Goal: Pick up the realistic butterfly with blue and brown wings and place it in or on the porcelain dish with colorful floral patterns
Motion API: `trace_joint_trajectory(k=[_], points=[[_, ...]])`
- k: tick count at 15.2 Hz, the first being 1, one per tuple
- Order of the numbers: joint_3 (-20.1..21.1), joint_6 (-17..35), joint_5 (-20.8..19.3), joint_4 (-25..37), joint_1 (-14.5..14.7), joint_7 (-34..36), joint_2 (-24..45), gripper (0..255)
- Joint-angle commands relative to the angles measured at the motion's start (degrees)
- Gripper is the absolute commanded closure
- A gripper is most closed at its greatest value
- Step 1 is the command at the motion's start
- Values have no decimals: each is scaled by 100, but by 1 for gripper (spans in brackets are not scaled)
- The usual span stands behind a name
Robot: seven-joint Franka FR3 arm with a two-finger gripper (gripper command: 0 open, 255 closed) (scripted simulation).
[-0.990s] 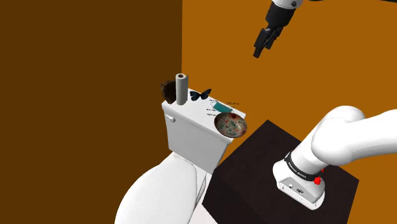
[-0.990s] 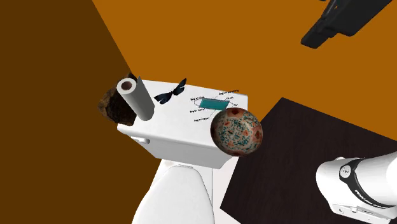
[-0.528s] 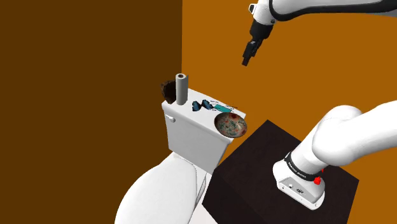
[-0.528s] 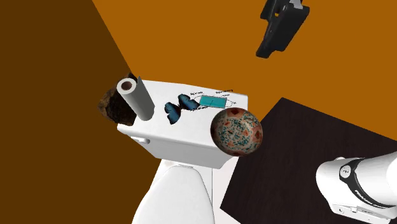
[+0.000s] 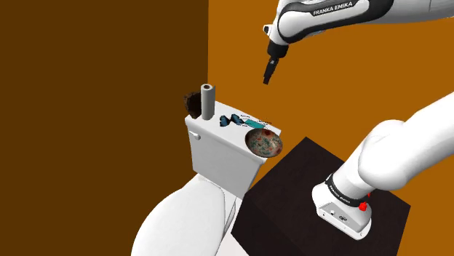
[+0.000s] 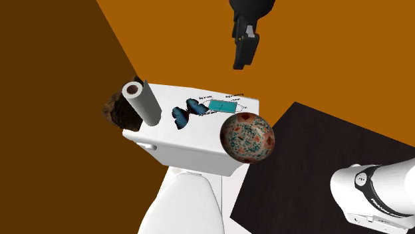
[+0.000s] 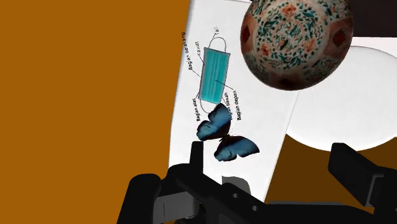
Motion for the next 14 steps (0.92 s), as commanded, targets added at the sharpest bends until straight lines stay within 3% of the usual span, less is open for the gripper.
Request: trace_joint_trajectory(k=[1, 7, 14], points=[[-89, 228, 93, 132, 53, -368, 399, 0], [-200, 799, 526, 734, 124, -1454, 1740, 0], [2, 1161, 999, 1731, -8, -2585, 3310, 0]])
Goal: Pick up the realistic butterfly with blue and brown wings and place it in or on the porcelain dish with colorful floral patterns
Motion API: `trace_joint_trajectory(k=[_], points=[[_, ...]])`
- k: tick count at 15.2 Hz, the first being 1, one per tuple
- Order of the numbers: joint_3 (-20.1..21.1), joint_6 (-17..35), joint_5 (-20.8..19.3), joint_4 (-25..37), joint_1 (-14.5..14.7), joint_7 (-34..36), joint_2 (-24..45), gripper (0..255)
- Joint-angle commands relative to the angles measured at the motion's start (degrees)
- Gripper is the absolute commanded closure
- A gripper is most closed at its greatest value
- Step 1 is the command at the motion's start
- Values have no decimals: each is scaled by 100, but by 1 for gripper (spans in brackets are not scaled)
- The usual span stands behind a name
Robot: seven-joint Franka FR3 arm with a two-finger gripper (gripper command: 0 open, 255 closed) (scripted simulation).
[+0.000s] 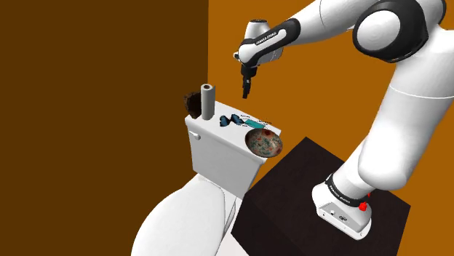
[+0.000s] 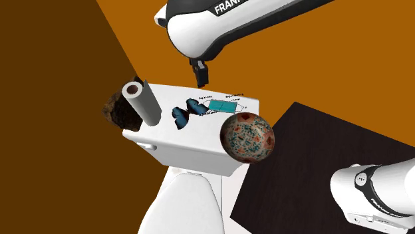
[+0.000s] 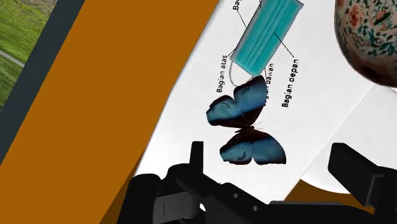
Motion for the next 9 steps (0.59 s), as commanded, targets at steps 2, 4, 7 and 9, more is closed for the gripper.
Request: trace_joint_trajectory(k=[2, 4, 7, 9], points=[[136, 62, 135, 517, -83, -427, 660, 0], [237, 88, 189, 881, -141, -670, 1100, 0], [388, 86, 222, 1474, -217, -995, 1761, 0], [480, 60, 217, 1877, -256, -1176, 2179, 0]])
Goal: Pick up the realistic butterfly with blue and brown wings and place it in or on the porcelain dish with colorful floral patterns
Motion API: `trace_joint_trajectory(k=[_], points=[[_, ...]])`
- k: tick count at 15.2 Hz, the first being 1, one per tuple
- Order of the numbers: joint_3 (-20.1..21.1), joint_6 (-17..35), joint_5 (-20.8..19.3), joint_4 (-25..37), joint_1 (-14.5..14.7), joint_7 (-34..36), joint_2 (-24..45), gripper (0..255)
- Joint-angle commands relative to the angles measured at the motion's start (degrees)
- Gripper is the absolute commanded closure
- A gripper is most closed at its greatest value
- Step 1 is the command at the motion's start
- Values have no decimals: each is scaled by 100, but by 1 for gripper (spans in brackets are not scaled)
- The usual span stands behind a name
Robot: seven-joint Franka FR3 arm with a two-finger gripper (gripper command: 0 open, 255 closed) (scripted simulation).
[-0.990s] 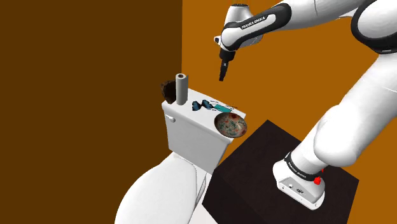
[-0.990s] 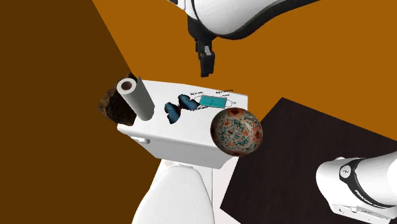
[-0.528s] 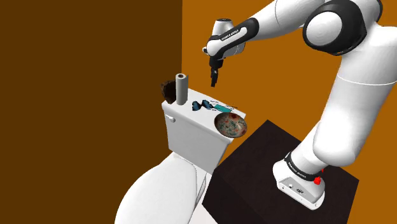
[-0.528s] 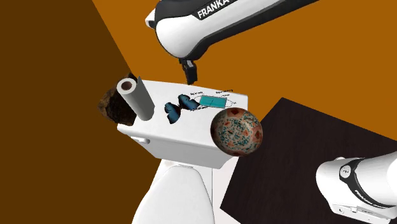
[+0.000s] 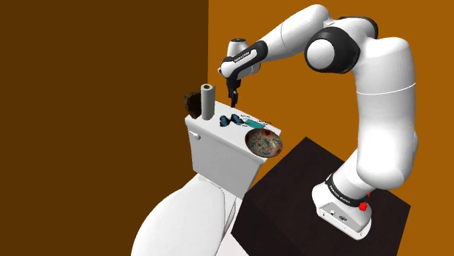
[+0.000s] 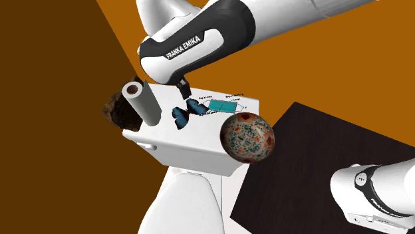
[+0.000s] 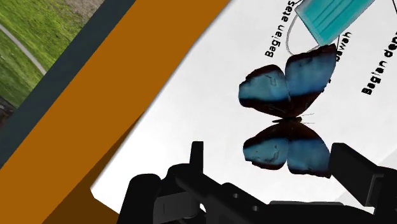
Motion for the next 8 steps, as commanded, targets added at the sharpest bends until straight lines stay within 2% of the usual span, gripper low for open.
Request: trace_joint_trajectory(k=[1, 8], points=[[56, 9, 6, 258, -24, -96, 285, 0], [100, 334, 56, 278, -54, -126, 631, 0]])
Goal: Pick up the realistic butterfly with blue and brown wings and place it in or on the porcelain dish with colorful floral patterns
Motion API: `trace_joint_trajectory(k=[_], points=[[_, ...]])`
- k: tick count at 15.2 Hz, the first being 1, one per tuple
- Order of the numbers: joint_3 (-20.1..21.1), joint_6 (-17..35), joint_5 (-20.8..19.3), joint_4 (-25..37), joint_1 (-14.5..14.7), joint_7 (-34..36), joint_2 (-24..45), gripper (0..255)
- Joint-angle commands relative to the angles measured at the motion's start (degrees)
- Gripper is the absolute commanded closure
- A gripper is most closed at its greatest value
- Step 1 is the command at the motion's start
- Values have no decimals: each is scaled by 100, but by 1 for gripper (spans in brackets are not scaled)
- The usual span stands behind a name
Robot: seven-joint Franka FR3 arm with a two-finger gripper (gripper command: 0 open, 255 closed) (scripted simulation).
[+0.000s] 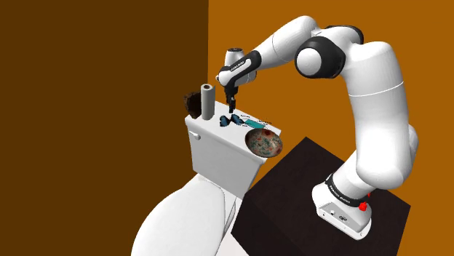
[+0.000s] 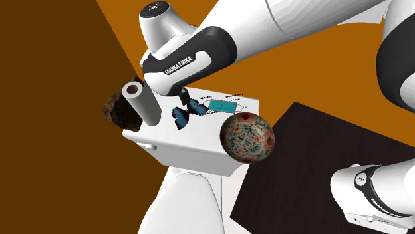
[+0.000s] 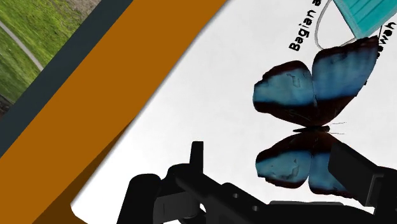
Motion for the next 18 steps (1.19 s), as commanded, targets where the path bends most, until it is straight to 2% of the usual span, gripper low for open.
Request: trace_joint_trajectory(k=[1, 8, 9, 18], points=[[7, 44, 7, 12, -3, -3, 54, 0], [7, 43, 7, 12, -3, -3, 53, 0], [7, 43, 7, 12, -3, -3, 53, 255], [7, 43, 7, 12, -3, -3, 53, 255]])
